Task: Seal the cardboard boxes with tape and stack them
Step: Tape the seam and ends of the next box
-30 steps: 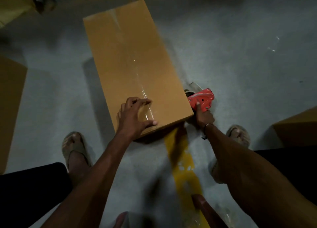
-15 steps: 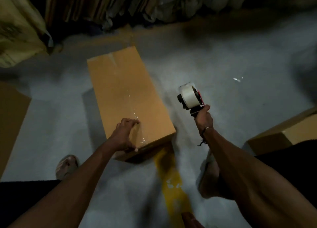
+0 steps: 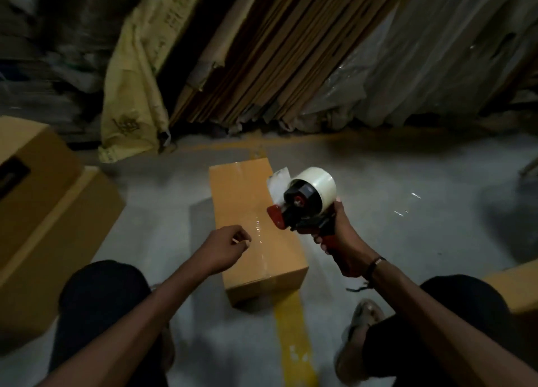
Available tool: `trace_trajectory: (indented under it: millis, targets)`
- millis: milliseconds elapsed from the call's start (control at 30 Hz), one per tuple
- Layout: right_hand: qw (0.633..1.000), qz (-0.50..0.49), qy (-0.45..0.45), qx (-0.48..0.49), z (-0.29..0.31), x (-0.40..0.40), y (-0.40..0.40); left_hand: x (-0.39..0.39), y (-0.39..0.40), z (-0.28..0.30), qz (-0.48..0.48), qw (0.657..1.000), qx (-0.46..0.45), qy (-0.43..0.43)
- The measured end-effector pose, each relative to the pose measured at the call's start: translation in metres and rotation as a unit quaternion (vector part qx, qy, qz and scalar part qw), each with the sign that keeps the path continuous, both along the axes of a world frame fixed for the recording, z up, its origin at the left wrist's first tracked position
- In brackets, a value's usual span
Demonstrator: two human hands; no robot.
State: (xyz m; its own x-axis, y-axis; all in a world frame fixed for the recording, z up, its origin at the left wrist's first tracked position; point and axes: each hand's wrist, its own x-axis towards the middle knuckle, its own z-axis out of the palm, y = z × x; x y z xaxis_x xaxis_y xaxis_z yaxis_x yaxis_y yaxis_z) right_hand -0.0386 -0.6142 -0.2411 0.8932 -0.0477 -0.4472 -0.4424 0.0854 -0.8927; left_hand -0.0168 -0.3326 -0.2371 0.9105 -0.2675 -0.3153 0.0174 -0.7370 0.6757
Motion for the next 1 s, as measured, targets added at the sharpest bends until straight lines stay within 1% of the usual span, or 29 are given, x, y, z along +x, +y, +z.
trace_trajectory:
  millis: [67, 100, 133, 200, 233, 300, 400, 500, 533, 667, 800, 900, 1000]
  targets:
    - [1.0, 0.022, 0.006, -0.002, 0.01, -0.016, 0.014, -0.017, 0.008, 0.01, 0.069, 0.992, -0.088, 0.067]
    - [1.0, 0.029, 0.007, -0.001, 0.014, -0.022, 0.022, -0.023, 0.008, 0.016, 0.113, 0.975, -0.153, 0.117]
    - [0.999, 0.033, 0.01, 0.001, 0.017, -0.027, 0.029, -0.029, 0.007, 0.021, 0.157, 0.949, -0.219, 0.166]
    - [0.999, 0.036, 0.008, -0.001, 0.02, -0.029, 0.04, -0.035, 0.004, 0.025, 0.227, 0.887, -0.33, 0.231]
    - [0.999, 0.041, 0.006, -0.009, 0.021, -0.029, 0.045, -0.038, 0.005, 0.025, 0.249, 0.857, -0.372, 0.253]
    - [0.998, 0.054, 0.006, -0.016, 0.021, -0.027, 0.051, -0.044, 0.007, 0.023, 0.266, 0.815, -0.427, 0.288]
    - [0.997, 0.075, 0.012, -0.014, 0.023, -0.025, 0.057, -0.048, 0.006, 0.02, 0.273, 0.766, -0.479, 0.331]
    - [0.995, 0.097, 0.008, -0.013, 0.026, -0.024, 0.067, -0.049, 0.006, 0.022, 0.275, 0.721, -0.534, 0.345]
    - [0.995, 0.101, 0.005, -0.014, 0.027, -0.025, 0.07, -0.048, 0.006, 0.023, 0.27, 0.713, -0.547, 0.344]
    - [0.994, 0.113, -0.003, -0.005, 0.029, -0.028, 0.081, -0.052, 0.008, 0.026, 0.257, 0.702, -0.571, 0.339]
    - [0.992, 0.122, -0.014, -0.003, 0.031, -0.031, 0.082, -0.056, 0.01, 0.027, 0.277, 0.681, -0.577, 0.355]
    - [0.992, 0.122, -0.019, -0.008, 0.033, -0.029, 0.08, -0.056, 0.014, 0.03, 0.299, 0.637, -0.612, 0.36]
    - [0.992, 0.128, -0.01, 0.011, 0.03, -0.024, 0.078, -0.057, 0.016, 0.028, 0.307, 0.591, -0.648, 0.37]
